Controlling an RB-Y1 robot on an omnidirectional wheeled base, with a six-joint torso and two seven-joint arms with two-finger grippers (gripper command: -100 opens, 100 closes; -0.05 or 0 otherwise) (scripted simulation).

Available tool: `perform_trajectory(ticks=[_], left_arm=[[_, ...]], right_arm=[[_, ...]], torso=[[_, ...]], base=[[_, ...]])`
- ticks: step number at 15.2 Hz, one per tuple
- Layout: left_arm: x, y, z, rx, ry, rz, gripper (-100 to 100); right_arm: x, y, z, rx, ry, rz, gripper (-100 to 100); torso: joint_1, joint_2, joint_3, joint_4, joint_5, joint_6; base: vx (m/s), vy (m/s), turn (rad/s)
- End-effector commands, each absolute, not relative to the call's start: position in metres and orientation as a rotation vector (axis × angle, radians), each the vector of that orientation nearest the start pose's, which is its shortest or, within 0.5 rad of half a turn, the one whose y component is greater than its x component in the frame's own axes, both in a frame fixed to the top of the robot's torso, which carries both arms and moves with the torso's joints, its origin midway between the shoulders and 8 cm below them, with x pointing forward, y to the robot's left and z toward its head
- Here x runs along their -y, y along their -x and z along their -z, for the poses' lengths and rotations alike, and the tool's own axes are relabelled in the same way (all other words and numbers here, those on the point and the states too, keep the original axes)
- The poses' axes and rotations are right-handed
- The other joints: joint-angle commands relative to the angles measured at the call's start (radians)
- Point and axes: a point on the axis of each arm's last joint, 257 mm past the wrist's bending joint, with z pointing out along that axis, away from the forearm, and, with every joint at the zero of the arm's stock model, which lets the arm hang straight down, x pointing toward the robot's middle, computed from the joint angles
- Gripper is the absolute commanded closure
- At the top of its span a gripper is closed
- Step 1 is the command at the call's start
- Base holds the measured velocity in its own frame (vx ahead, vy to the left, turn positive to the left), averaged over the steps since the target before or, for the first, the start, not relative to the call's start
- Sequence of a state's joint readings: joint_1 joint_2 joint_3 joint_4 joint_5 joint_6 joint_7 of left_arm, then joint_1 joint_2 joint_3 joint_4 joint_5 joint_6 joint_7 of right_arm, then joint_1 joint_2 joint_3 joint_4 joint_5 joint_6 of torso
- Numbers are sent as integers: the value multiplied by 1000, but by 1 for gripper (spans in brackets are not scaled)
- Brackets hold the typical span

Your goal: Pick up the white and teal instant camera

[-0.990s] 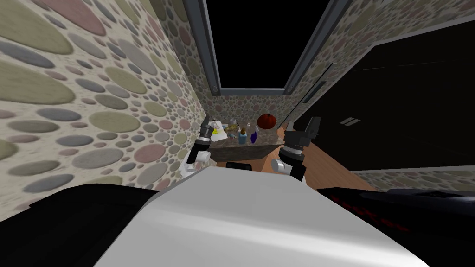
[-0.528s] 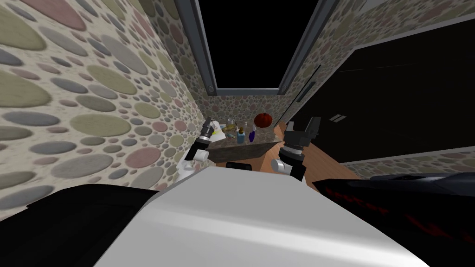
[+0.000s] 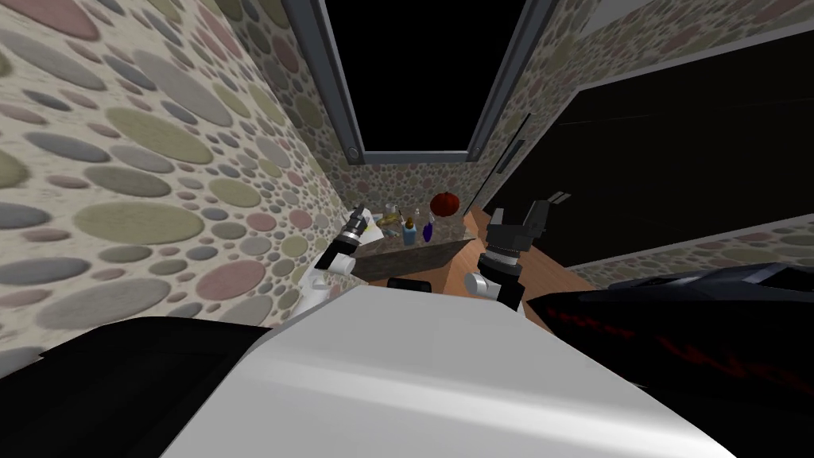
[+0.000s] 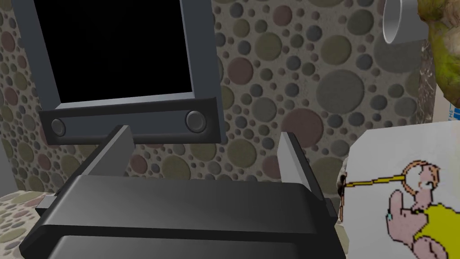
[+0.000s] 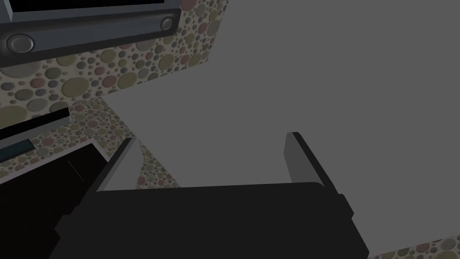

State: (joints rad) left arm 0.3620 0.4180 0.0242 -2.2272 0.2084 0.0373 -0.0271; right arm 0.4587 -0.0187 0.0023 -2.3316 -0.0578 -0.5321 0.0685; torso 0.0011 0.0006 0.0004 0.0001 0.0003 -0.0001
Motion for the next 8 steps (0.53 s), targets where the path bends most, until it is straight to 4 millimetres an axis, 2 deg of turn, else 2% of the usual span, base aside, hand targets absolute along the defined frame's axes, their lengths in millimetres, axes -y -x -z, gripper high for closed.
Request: perform_trajectory(ticks=[1,8], left_arm=[[-283,-437,71,-1211,832,1187,-100],[-296,-449,100,-1325,935,1143,-100]], right_arm=[[275,-328,-66,-522,-560,-1319,0],[275,-328,-66,-522,-560,-1319,0]], torso=[[0,0,0,0,0,0],[0,0,0,0,0,0]], base=[[-5,6,11],[-14,8,-127]])
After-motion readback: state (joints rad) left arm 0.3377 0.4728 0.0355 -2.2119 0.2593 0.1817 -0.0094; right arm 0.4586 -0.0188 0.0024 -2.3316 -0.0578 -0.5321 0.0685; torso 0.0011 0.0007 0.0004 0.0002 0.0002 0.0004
